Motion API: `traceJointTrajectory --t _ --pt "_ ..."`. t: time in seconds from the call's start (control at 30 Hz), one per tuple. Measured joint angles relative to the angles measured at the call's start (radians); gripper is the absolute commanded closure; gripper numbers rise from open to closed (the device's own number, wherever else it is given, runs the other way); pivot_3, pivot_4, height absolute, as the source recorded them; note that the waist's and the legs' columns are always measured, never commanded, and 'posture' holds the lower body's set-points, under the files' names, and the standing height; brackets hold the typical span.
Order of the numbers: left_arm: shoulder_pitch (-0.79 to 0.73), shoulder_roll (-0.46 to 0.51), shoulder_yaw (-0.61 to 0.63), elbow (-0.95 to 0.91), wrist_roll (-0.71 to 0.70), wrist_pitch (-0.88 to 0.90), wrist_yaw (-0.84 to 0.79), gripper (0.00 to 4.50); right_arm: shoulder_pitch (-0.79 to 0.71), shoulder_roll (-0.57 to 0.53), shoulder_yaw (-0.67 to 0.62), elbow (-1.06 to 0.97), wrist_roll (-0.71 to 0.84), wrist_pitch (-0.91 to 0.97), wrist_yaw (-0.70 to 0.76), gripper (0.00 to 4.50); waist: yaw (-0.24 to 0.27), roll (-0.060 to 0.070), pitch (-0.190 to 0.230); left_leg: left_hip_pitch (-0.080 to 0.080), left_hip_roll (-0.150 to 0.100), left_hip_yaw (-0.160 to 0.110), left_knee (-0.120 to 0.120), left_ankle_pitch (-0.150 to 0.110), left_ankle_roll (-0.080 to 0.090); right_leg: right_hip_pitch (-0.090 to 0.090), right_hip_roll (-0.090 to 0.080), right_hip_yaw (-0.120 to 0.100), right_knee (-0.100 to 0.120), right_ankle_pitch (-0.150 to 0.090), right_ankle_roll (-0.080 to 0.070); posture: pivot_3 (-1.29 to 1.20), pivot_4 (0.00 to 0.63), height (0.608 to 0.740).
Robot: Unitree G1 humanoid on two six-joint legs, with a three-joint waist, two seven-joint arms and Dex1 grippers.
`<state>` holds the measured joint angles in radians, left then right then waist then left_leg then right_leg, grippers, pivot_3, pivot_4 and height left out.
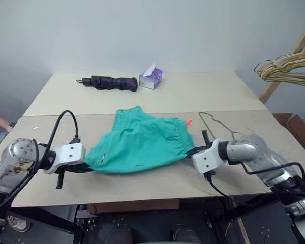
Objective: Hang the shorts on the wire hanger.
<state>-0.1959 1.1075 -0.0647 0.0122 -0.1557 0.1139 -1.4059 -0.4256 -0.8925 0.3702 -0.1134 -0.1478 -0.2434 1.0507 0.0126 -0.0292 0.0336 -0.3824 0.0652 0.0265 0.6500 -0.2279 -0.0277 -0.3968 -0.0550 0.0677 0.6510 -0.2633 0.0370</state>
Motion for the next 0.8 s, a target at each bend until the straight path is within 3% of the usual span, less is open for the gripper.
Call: traceJointTrajectory --t 0.13,0.23,0.33,0.43,0.57,0.67,0.8 --pt "-0.084 -0.013 -0.005 -0.001 -0.002 0.036 -0.01 4.5 -0.014 0.003 -0.007 -0.071 0.123 0.227 0.11 4.46 0.006 0.0 0.001 0.008 0.0 0.0 0.0 0.0 0.0 0.008 0.0 -0.001 -0.001 -0.002 0.003 0.11 0.0 0.74" --pt "-0.395 -0.181 -0.035 0.186 0.077 0.021 0.161 4.5 -0.228 0.101 -0.004 0.081 0.12 0.386 0.109 4.46 0.019 -0.001 0.001 0.01 0.0 0.0 0.001 0.001 0.001 0.01 0.001 -0.001 -0.002 -0.001 0.004 0.12 0.0 0.74" --pt "-0.699 -0.318 -0.05 0.432 0.204 -0.01 0.437 4.5 -0.48 0.216 -0.012 0.308 0.063 0.454 -0.016 4.46 0.025 -0.002 0.001 0.006 0.0 -0.001 0.001 0.001 0.001 0.007 0.002 -0.001 -0.002 0.003 -0.001 0.12 0.0 0.74" --pt "-1.029 -0.472 -0.002 0.746 0.276 -0.089 0.877 4.5 -0.79 0.35 -0.035 0.715 -0.093 0.388 -0.473 4.46 0.029 -0.003 0.001 -0.016 -0.002 -0.001 0.0 0.003 -0.003 -0.019 -0.001 -0.001 0.002 0.003 -0.001 0.11 0.0 0.74" --pt "-1.214 -0.53 0.135 0.87 0.254 -0.316 1.259 4.5 -0.983 0.377 -0.078 0.932 -0.224 0.21 -0.986 4.46 0.029 -0.004 0.0 -0.04 -0.007 0.002 -0.007 0.009 -0.016 -0.052 -0.007 0.0 0.014 0.003 -0.001 0.1 0.0 0.74" --pt "-1.224 -0.516 0.187 0.849 0.2 -0.45 1.256 4.5 -0.994 0.354 -0.106 0.899 -0.26 0.094 -1.121 4.46 0.022 -0.004 0.0 -0.04 -0.008 0.003 -0.007 0.007 -0.018 -0.053 -0.008 0.0 0.013 0.003 -0.001 0.1 0.0 0.74" --pt "-1.04 -0.43 0.221 0.687 0.05 -0.432 0.967 4.5 -0.763 0.296 -0.112 0.695 -0.26 0.012 -1.043 4.46 0.011 -0.004 0.0 -0.034 -0.008 0.003 -0.005 0.007 -0.017 -0.039 -0.008 -0.001 0.005 0.002 0.001 0.11 0.0 0.74"
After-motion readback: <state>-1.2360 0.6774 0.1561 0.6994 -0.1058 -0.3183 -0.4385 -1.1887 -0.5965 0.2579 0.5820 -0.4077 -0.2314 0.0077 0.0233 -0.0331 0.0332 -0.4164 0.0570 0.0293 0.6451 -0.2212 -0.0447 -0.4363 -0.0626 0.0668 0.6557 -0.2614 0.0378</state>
